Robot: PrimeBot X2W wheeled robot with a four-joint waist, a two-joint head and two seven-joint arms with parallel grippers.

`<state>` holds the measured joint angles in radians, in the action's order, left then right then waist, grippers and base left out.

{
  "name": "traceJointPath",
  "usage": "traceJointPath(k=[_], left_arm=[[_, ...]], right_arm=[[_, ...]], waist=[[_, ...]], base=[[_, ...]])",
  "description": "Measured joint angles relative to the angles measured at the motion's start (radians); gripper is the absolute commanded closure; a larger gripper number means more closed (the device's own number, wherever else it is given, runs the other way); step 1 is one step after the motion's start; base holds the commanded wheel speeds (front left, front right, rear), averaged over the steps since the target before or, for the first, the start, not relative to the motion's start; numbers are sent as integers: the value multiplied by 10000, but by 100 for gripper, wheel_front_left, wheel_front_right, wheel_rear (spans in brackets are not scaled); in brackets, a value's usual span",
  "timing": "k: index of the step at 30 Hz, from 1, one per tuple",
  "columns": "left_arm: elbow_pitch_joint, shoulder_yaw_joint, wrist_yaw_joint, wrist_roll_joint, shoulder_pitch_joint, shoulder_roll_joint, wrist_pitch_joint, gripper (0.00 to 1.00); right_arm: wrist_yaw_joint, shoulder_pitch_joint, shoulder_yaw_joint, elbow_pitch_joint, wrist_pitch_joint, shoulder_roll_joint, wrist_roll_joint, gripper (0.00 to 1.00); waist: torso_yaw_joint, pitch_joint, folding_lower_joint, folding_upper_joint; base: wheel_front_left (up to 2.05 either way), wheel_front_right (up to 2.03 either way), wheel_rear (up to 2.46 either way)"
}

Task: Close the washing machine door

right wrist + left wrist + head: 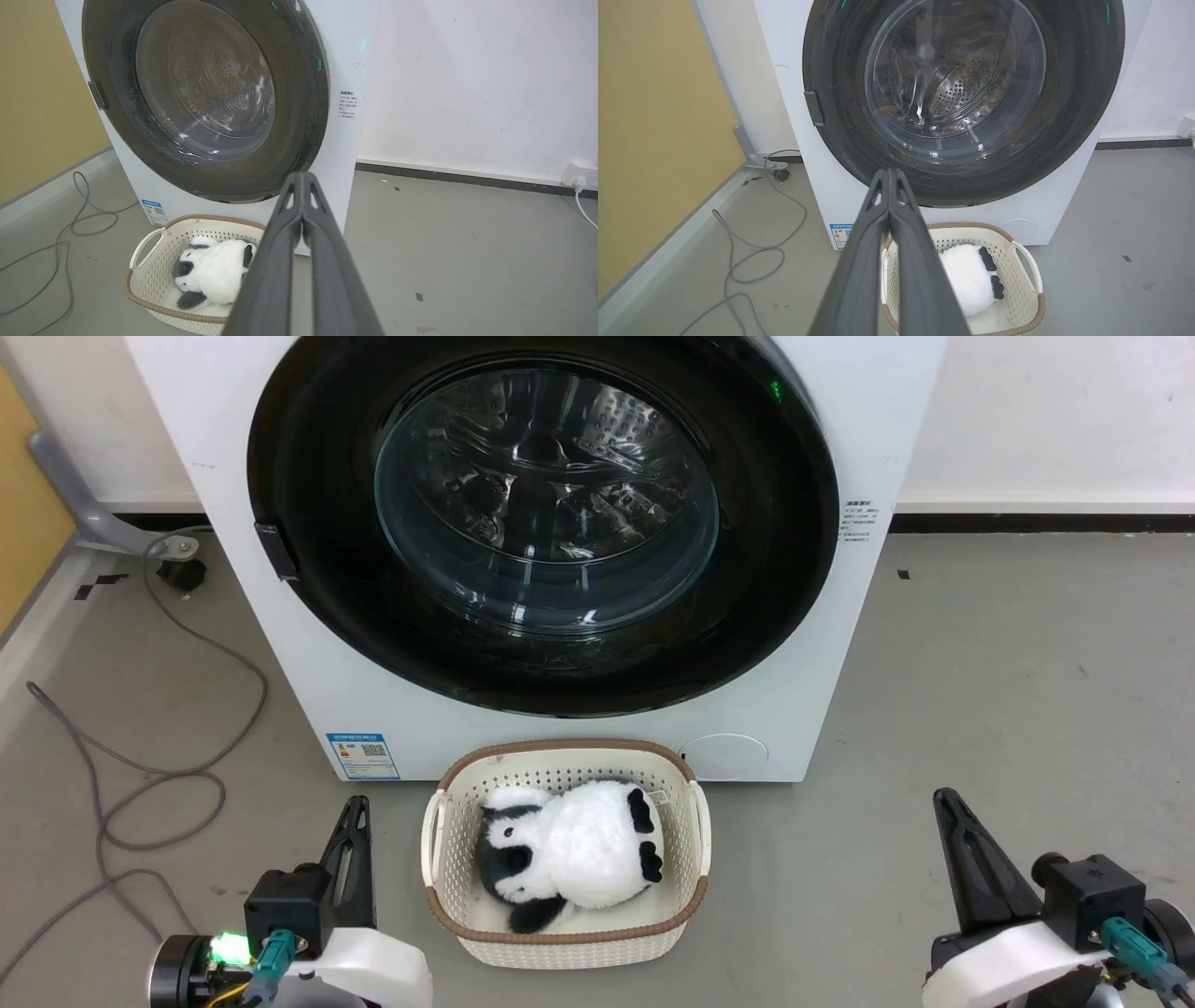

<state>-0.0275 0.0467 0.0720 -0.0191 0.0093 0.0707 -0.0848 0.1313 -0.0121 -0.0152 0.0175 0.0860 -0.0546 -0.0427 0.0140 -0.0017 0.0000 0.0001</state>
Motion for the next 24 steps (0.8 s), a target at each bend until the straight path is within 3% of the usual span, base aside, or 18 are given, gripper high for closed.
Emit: traceJointPath(k=[24], left_arm=[[134, -257, -405, 84, -4, -130, 493, 100]], right_arm=[[0, 4, 77, -75, -497, 0, 174, 100]], waist=[[-83, 10, 0, 0]], base=[[0, 0, 0]])
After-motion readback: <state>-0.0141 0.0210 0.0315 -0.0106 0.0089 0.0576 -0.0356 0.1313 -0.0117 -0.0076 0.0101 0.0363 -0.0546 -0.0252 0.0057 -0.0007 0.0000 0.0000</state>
